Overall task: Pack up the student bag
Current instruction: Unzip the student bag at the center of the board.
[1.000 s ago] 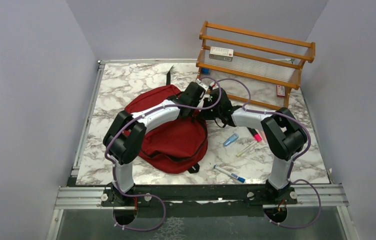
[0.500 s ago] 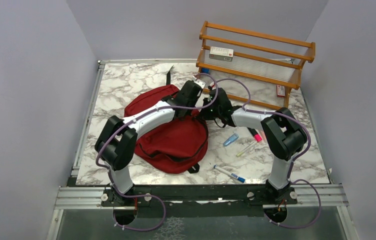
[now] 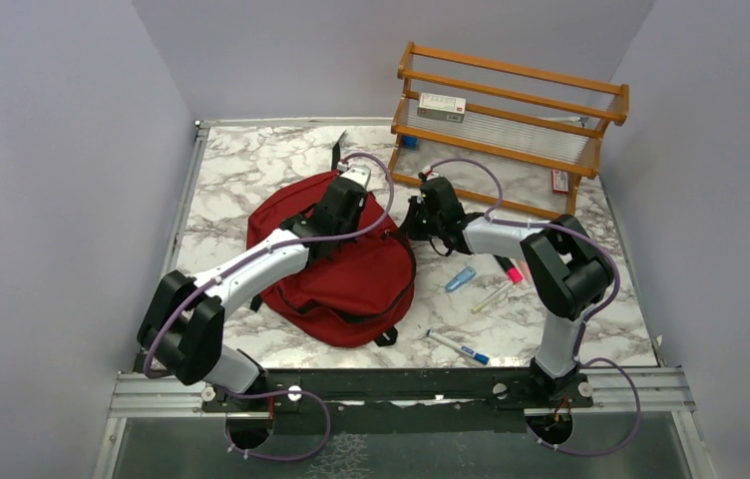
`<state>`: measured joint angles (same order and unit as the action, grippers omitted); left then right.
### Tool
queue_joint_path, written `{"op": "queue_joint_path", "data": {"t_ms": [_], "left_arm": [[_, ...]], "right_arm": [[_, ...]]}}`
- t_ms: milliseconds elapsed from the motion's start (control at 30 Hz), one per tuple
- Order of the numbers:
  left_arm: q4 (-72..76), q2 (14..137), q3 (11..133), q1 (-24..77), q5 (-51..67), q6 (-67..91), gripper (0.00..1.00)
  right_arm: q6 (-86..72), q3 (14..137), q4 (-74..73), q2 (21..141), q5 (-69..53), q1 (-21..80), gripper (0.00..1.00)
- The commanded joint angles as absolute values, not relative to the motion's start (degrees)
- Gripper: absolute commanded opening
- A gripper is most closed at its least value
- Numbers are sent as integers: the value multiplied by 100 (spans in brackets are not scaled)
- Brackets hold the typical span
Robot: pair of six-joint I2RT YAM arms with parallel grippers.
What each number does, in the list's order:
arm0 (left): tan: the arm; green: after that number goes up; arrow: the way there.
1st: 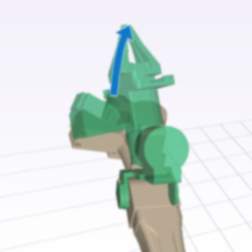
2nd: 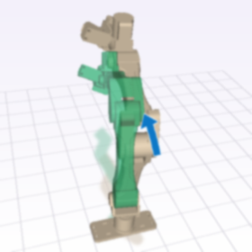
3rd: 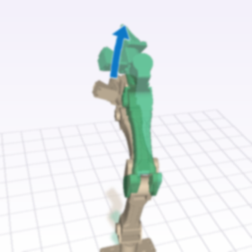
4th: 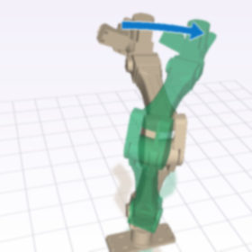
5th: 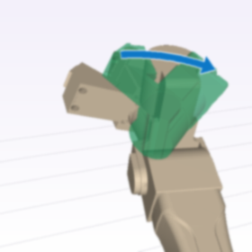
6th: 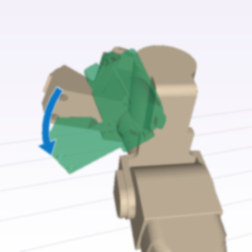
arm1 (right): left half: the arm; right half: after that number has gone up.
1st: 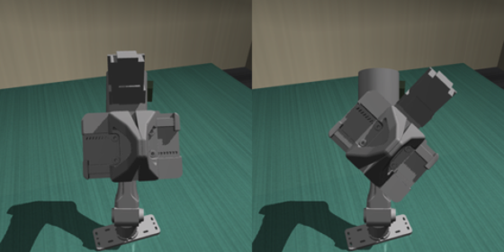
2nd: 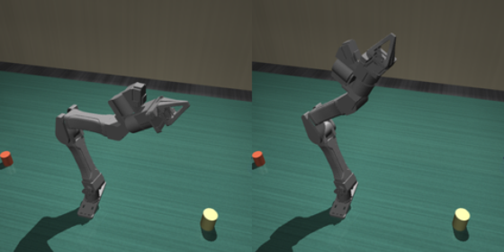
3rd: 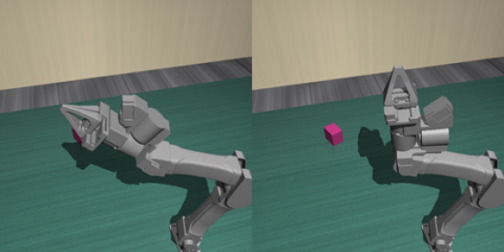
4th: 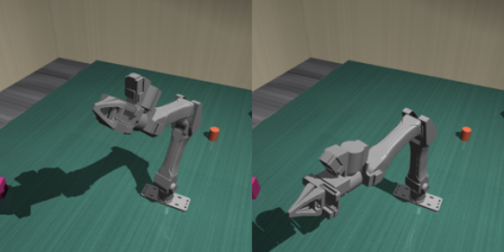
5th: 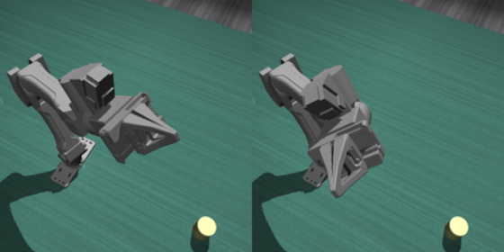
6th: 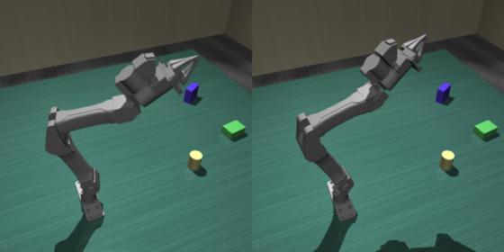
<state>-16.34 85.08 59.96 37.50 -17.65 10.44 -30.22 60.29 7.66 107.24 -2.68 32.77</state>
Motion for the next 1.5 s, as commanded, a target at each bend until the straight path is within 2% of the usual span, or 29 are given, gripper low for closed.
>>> {"op": "queue_joint_path", "data": {"t_ms": [0,433,867,1067,1300,1467], "left_arm": [[-1739,7957,5572,3482,-1995,1491,0],[-2314,6218,4179,2621,-2307,2933,0],[-3046,5795,3889,1908,-2498,3550,0],[-3106,5639,3918,1528,-2525,3321,0],[-3191,5625,3920,1213,-2548,3334,0],[-3087,5843,3794,994,-2210,3542,0]], "right_arm": [[-3059,5973,849,10725,-42,3209,1],[-3085,5962,887,10636,-21,3173,1],[-3070,5763,870,10310,496,2972,1],[-3034,5808,916,10323,102,2512,0],[-2838,5768,996,10050,-334,2452,0],[-2755,5601,1206,9661,-1107,2467,9]]}}
